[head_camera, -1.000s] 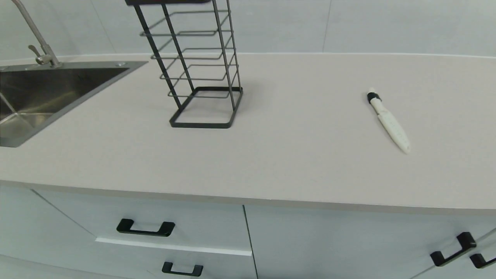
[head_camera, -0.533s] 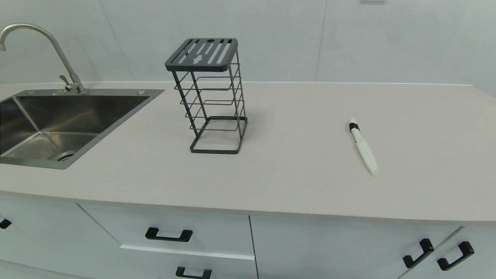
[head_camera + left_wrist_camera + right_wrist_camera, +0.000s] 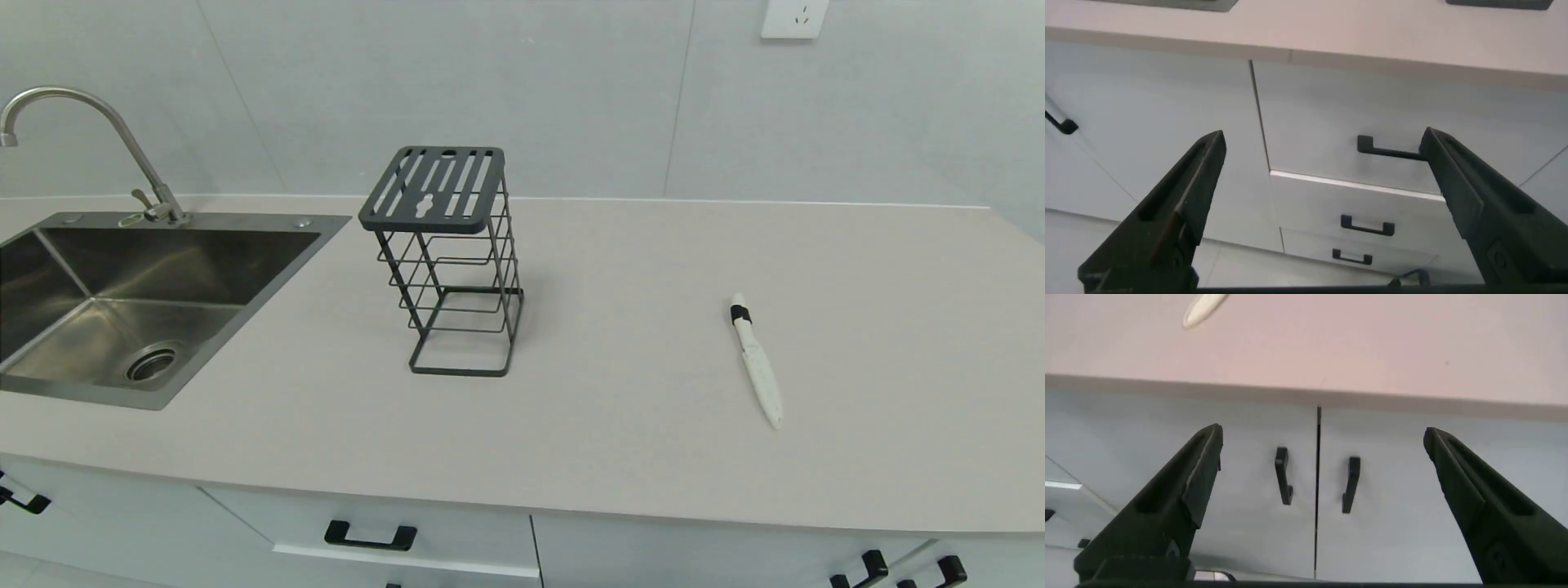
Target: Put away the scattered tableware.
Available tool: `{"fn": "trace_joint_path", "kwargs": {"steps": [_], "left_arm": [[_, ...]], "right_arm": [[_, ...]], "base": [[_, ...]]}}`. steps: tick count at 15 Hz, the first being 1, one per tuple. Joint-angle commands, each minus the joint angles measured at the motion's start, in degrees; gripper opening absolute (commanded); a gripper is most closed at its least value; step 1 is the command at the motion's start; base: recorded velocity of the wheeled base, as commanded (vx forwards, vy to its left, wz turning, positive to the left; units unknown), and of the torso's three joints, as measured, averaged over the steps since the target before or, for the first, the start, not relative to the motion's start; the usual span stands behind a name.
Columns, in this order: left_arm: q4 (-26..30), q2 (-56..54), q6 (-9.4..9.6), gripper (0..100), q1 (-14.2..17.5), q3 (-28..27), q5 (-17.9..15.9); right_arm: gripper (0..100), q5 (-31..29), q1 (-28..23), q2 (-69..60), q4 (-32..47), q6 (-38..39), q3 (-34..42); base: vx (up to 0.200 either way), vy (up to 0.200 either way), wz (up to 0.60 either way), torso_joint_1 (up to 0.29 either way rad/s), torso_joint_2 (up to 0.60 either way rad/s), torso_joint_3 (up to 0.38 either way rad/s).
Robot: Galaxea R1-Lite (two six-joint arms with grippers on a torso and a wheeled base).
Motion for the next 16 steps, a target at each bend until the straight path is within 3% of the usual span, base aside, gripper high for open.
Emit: {"fn": "trace_joint_path", "kwargs": {"steps": [1, 12, 16], "left_arm": [[-0.02, 0.07, 0.02, 100, 0.0, 0.0, 0.01], [-0.02, 0.07, -0.06, 100, 0.0, 0.0, 0.01], [-0.02, 0.07, -0.06, 100, 0.0, 0.0, 0.01]], "right_arm": [[100, 0.02, 0.01, 0.07, -0.02, -0.04, 0.0], [100, 0.1, 0.01, 0.07, -0.02, -0.21, 0.0], [100, 0.1, 0.01, 0.07, -0.02, -0.13, 0.0]], "base": [[0.0, 0.0, 0.0, 0.276, -0.52, -0.251], [0.0, 0.0, 0.0, 0.288, -0.56, -0.268], [0.0, 0.0, 0.0, 0.035, -0.06, -0.033]]}}
